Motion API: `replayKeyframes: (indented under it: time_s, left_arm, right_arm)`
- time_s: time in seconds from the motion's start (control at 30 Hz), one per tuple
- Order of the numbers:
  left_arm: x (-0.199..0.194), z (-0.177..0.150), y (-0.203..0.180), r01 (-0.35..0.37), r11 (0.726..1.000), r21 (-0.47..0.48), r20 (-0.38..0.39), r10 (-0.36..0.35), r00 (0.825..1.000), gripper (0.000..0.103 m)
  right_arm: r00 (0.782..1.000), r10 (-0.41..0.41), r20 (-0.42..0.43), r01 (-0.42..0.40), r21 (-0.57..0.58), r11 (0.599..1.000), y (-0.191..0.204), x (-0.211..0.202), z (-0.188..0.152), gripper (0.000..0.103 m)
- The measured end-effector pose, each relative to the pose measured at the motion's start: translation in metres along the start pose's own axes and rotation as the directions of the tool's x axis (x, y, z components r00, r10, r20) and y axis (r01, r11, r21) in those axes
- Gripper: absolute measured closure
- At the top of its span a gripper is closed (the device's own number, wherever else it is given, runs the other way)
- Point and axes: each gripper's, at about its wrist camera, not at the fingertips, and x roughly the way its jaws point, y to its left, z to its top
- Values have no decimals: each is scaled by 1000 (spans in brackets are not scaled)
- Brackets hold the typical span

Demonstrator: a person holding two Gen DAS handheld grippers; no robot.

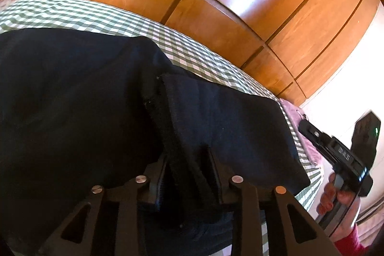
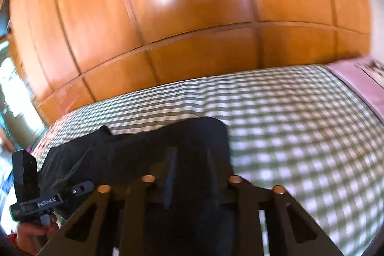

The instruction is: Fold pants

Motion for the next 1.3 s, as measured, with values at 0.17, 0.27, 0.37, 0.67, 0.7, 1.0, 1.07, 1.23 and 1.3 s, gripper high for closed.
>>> replayKeyframes:
  time_s: [0.17,0.27,0.37,0.67,0.7,1.0,1.07,1.23,1.3]
  left_arm:
    - [6,4,4,26,1000,-14,-20,-26,999,68]
    - [1,1,9,50,998,-28,-18,-51,999,68]
    - [-7,-2,11,44,998,-48,2,-44,999,67]
    - [-48,-9,30,49,987,-151,112,-32,993,66]
    - [-57,-10,35,33,985,-167,137,-10,990,66]
    - [-136,-31,96,-63,902,-427,328,220,919,36]
    - [-153,-39,110,-79,863,-499,349,283,893,35]
    - [-184,-70,136,-73,747,-661,378,416,827,32]
    - [-183,-76,145,-66,727,-683,364,418,832,31]
  right_arm:
    - [993,-55,-103,64,88,994,-16,45,-3,94]
    - [993,-84,-82,93,114,989,-26,51,-11,103]
    - [989,-138,-56,140,23,990,-14,49,-17,103]
    - [993,-114,-17,115,34,993,-15,41,-24,103]
    - [993,-114,-17,114,35,993,-15,40,-24,103]
    - [995,-101,-13,102,52,993,-14,40,-21,103]
    - [995,-100,-12,100,54,994,-14,39,-22,103]
    - [995,-98,-12,99,56,994,-14,39,-22,103]
    - [995,-99,-12,100,55,994,-14,39,-22,103]
